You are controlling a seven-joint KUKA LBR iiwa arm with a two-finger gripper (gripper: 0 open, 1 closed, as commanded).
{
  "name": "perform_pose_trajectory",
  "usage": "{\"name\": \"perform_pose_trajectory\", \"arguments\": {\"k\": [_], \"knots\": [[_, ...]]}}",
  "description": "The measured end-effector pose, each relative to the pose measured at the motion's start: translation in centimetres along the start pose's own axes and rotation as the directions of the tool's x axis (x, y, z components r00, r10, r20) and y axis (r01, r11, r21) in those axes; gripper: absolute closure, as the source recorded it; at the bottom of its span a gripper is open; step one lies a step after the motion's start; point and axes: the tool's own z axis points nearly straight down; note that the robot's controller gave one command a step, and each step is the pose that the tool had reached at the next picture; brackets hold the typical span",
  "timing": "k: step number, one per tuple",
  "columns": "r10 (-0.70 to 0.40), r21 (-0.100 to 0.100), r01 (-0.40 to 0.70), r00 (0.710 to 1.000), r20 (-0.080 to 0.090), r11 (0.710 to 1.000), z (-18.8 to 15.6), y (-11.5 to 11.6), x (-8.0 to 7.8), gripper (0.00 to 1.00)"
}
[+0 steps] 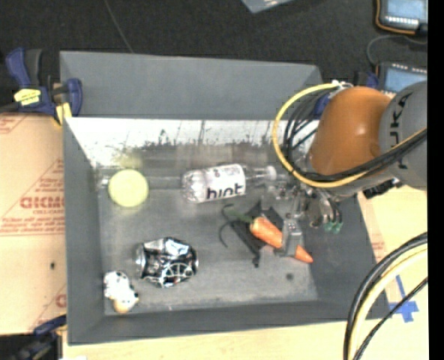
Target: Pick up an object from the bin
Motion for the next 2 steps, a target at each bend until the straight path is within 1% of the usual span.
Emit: {"name": "perform_pose_trajectory", "arguments": {"k": [1, 2], "knots": [[-0.001, 0.001, 0.001, 1.0, 0.008, 1.0, -0.45, 0.01, -0.15, 0.0], [-0.006, 0.001, 0.006, 1.0, 0.008, 1.0, -0.37, 0.02, -0.2, 0.0]]}}
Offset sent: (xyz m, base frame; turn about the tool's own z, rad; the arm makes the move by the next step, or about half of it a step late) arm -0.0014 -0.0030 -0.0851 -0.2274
